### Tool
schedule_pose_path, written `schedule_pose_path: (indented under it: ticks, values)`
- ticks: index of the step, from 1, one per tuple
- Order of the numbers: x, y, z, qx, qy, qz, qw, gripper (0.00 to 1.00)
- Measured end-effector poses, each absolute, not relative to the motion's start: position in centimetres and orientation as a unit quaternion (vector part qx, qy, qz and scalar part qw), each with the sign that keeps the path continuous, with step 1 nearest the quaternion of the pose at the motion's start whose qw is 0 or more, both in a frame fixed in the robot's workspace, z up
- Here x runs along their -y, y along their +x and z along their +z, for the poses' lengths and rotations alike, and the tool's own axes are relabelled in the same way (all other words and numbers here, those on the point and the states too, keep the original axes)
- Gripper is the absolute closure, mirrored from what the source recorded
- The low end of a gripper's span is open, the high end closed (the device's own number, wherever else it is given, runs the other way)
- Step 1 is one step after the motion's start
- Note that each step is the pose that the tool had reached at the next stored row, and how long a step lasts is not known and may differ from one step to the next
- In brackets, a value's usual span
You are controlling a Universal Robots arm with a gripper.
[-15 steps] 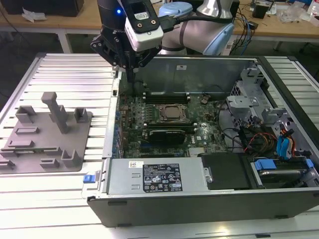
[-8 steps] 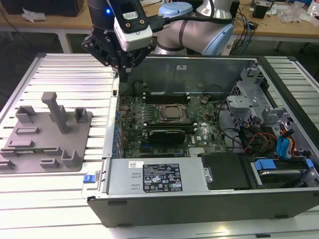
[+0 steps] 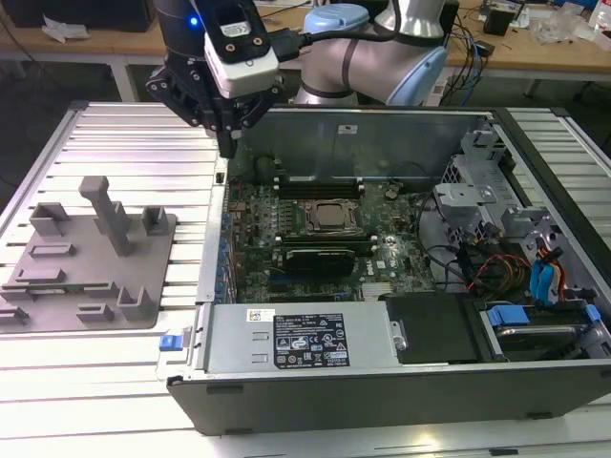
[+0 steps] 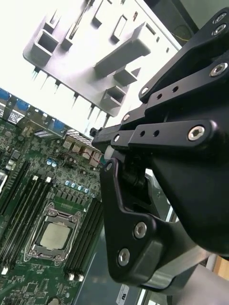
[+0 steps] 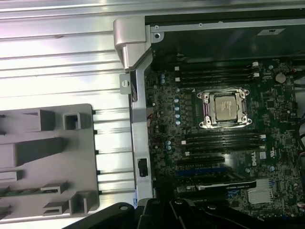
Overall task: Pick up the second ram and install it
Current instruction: 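Reach for the second ram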
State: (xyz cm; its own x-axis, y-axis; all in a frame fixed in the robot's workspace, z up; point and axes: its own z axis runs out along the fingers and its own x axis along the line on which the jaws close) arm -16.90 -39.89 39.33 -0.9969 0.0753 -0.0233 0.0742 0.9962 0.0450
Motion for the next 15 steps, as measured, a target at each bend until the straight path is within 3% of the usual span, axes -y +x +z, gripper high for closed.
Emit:
schedule_pose_path:
  ticks: [15]
  values:
    - [39.9, -20.9, 39.3, -0.999, 0.037, 0.022, 0.013, 0.92]
